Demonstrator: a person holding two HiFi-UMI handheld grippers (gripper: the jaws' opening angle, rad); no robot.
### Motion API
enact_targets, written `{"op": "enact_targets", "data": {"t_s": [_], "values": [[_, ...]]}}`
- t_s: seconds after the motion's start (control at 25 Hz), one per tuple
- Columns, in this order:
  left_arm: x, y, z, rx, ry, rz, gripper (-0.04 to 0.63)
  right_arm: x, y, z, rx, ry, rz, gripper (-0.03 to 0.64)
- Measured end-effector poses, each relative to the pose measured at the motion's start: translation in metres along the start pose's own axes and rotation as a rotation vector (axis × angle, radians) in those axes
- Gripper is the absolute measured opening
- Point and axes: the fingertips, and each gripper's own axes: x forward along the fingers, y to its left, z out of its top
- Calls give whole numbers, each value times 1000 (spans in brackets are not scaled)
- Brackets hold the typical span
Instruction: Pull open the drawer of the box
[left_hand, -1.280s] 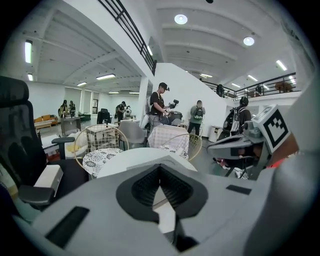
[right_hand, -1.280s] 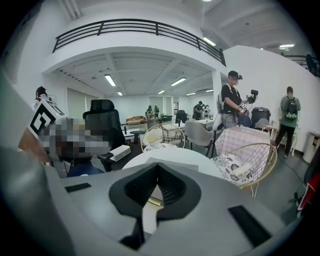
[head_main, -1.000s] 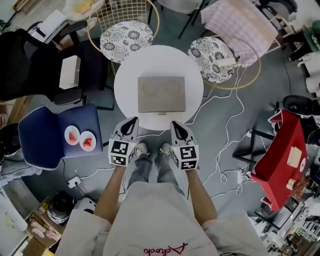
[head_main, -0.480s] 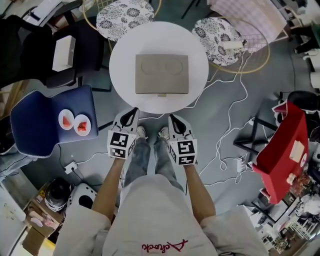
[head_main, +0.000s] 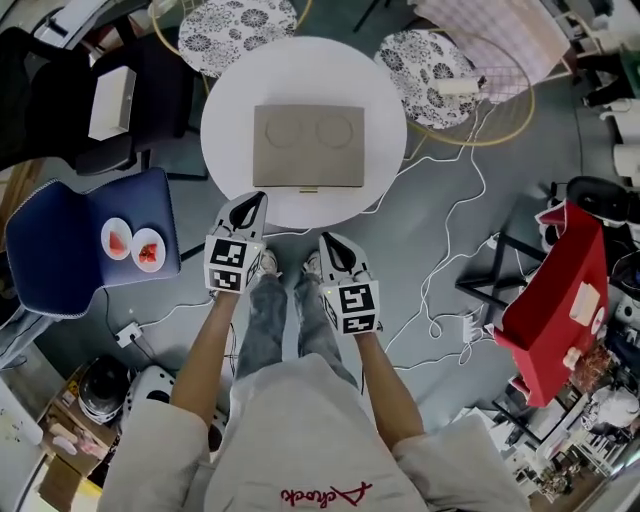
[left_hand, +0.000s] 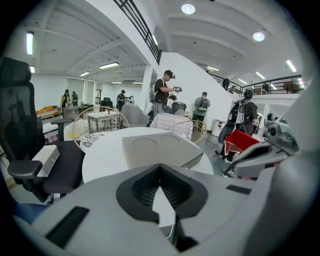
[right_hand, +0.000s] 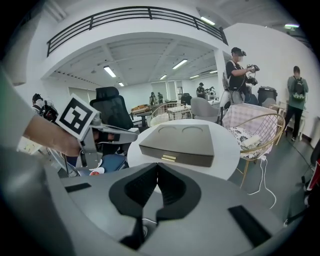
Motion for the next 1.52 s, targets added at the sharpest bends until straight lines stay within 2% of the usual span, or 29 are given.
{"op": "enact_targets", "data": {"t_s": [0.2,0.4,0.64,0.88,1.0,1.04,1.12,1.28,1.36,1.44,1.52], "values": [[30,23,19,35,-7,6,12,13,4,-1,10,14,19,15],[55,42,26,33,0,17,12,28,0,3,48,25,30,15],[70,46,20,40,22,3,12,44,-2,5,63,34,33,15],[72,47,18,41,-1,-7,12,59,-2,3,64,50,43,15],[70,47,18,32,-16,-6,12,63,0,2,121,49,52,15],[70,47,18,28,-18,-5,12,64,0,1,184,43,57,15],[69,47,18,24,-20,-7,12,66,-4,1,407,12,66,15],[70,47,18,29,-21,-15,12,70,-23,-3,1062,-148,101,15],[69,48,18,28,-24,-16,12,71,-31,-10,1348,-234,106,15],[69,47,18,23,-26,-16,12,72,-35,-17,1519,-293,115,15],[70,45,19,21,-29,-18,12,72,-35,-21,1601,-320,123,15]]}}
